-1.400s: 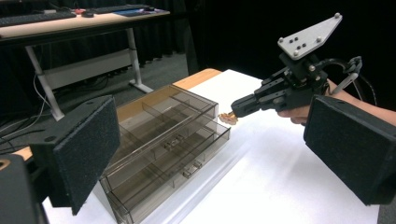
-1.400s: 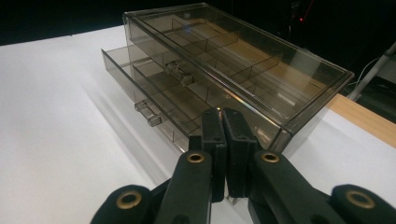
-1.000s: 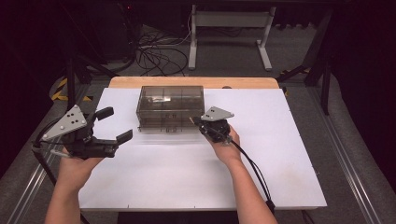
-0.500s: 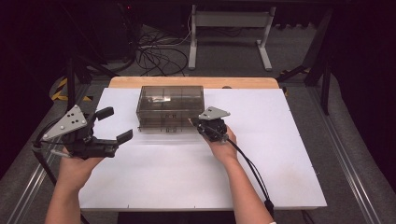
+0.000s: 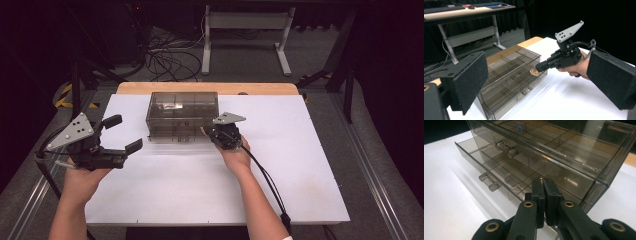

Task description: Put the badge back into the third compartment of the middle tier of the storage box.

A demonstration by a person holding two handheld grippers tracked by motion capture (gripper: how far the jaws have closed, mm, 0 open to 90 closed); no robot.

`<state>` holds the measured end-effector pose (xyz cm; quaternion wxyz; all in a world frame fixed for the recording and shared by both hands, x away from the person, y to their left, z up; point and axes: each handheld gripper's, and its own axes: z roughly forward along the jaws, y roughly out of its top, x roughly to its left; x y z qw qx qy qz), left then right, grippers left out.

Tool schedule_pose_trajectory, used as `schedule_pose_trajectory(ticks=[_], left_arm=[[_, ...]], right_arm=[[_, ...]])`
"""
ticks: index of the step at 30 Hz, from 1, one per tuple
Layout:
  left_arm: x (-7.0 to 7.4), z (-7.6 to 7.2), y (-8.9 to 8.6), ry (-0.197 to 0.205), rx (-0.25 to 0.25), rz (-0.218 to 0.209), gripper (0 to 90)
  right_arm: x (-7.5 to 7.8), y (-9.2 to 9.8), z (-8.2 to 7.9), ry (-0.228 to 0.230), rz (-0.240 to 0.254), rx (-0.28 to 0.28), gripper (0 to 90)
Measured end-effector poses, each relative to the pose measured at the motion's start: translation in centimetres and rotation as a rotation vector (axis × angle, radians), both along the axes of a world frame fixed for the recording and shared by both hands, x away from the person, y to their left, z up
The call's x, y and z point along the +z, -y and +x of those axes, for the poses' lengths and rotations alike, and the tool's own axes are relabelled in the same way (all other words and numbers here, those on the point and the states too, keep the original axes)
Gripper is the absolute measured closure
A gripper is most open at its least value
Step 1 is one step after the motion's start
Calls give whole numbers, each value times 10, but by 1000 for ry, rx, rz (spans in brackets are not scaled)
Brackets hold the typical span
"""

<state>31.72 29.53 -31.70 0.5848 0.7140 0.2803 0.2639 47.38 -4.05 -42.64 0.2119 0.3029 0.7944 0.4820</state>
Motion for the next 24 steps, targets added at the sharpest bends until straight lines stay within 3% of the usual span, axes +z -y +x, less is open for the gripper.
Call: schedule_pose_trajectory(ticks=[7,24], left_arm=[[0,0,-1,3,5,-6,55],[-2,2,1,-8,4,1,55]], right_arm=[[-2,2,5,-75,63,-10,882],[-4,4,11,-142,111,-28,869]])
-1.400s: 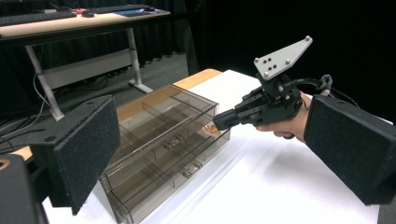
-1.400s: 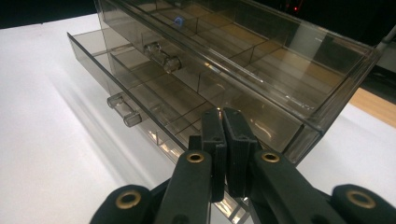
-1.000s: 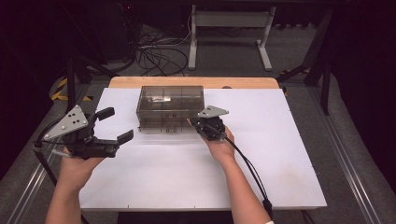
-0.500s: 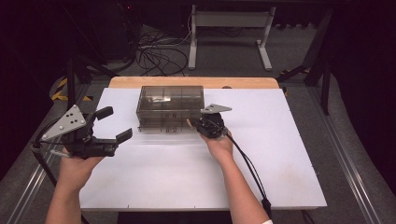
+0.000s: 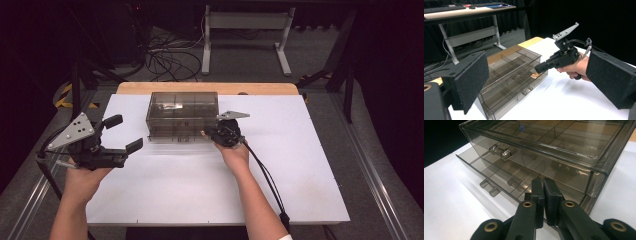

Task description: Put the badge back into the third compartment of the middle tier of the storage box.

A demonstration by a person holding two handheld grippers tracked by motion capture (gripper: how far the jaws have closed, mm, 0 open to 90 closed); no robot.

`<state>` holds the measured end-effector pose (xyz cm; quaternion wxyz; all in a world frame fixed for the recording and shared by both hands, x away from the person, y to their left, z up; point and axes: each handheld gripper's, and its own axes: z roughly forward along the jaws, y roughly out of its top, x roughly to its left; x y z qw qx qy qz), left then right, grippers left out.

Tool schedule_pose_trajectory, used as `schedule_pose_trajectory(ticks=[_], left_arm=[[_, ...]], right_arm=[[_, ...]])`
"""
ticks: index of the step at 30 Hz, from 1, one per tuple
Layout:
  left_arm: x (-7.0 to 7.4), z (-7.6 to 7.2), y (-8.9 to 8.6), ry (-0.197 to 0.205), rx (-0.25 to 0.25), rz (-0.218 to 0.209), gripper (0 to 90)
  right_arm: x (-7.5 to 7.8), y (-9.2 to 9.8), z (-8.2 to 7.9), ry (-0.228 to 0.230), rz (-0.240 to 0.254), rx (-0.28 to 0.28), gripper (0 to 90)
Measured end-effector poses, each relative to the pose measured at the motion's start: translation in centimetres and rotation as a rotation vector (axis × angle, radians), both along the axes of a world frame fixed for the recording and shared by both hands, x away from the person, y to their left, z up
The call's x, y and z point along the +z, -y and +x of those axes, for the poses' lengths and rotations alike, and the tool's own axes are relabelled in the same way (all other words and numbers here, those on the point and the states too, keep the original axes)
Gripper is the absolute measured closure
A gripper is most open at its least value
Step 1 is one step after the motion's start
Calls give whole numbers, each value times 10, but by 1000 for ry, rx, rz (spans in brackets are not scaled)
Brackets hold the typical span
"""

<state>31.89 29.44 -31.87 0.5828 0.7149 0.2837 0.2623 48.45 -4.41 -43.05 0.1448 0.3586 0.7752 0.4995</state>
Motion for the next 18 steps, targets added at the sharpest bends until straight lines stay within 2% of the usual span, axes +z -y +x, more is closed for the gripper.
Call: schedule_pose_trajectory(ticks=[9,18], left_arm=[[-1,1,0,0,0,0,55],[-1,1,0,0,3,2,55]], right_arm=[[1,1,-1,10,-6,5,814],[6,1,-6,62,-22,5,777]])
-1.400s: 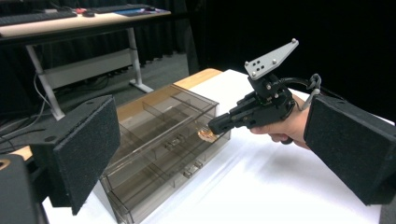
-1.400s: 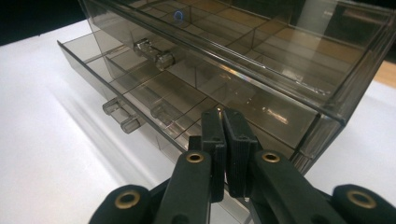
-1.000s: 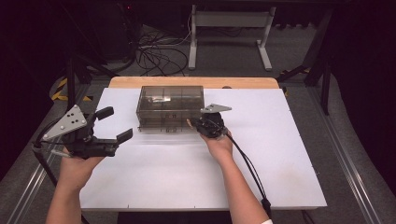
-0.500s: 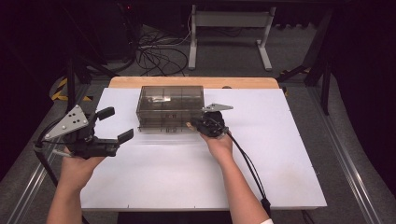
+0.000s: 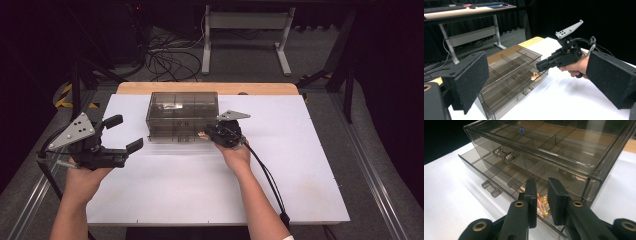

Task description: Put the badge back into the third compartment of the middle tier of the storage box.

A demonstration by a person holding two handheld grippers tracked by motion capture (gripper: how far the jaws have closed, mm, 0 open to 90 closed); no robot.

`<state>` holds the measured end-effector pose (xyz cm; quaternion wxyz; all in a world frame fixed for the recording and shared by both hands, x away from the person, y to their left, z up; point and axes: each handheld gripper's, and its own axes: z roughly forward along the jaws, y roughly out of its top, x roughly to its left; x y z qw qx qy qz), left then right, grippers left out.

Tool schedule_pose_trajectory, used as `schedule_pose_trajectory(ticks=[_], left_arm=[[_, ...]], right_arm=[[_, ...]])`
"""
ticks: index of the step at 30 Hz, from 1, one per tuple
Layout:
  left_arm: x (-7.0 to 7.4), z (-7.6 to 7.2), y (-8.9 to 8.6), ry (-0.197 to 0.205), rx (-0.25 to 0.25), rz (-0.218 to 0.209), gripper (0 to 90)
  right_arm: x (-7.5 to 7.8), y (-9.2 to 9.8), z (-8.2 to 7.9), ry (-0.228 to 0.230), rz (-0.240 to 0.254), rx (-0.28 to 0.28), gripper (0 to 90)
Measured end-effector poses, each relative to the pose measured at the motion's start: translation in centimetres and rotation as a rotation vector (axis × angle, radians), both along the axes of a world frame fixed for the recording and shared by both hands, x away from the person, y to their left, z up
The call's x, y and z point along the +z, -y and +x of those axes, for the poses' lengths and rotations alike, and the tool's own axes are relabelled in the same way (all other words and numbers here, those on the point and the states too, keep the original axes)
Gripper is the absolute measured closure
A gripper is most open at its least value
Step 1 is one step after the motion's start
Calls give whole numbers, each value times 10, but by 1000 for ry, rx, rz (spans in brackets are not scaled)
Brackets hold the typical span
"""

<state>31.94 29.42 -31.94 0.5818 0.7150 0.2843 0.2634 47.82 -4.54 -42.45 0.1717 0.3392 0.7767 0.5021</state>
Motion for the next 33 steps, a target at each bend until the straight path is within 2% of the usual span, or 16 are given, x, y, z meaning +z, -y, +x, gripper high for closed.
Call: schedule_pose_trajectory(ticks=[9,33], left_arm=[[0,0,1,3,1,1,55],[-2,1,3,4,3,7,55]], right_arm=[[2,3,-6,54,5,18,663],[18,20,-26,120,53,59,390]])
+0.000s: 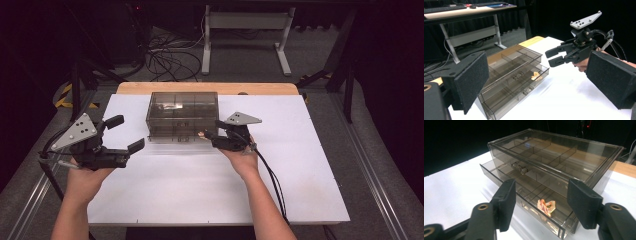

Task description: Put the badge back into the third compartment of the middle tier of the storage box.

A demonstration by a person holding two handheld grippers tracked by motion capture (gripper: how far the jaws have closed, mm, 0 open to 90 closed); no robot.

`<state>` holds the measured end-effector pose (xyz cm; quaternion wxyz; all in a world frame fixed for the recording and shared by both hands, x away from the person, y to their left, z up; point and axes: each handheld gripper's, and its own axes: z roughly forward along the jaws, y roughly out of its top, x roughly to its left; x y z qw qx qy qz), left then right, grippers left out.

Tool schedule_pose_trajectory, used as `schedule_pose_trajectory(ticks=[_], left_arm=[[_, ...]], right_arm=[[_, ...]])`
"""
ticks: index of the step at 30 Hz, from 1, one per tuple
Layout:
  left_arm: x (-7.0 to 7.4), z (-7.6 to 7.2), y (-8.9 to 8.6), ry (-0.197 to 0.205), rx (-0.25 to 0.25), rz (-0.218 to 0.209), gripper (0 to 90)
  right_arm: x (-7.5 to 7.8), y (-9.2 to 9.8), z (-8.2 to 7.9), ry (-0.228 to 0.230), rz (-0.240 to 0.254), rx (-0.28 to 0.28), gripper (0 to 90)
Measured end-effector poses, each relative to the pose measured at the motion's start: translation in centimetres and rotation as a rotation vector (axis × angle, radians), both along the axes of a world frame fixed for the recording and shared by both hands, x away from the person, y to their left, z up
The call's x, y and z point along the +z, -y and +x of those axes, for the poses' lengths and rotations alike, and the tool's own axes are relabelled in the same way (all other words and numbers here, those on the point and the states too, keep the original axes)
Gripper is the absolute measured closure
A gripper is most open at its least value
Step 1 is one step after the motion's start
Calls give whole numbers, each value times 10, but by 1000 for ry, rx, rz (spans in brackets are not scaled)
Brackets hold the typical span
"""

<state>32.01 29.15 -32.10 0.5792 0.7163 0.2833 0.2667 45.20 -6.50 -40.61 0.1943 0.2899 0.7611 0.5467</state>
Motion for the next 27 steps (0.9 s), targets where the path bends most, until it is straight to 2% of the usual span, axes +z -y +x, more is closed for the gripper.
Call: schedule_pose_trajectory(ticks=[9,19,27], left_arm=[[0,0,-3,0,8,-6,55],[0,0,-3,1,9,-4,55],[-1,1,-3,0,10,-3,55]], right_arm=[[7,6,-6,13,15,10,290],[13,13,-12,28,33,18,218],[18,21,-19,55,65,20,196]])
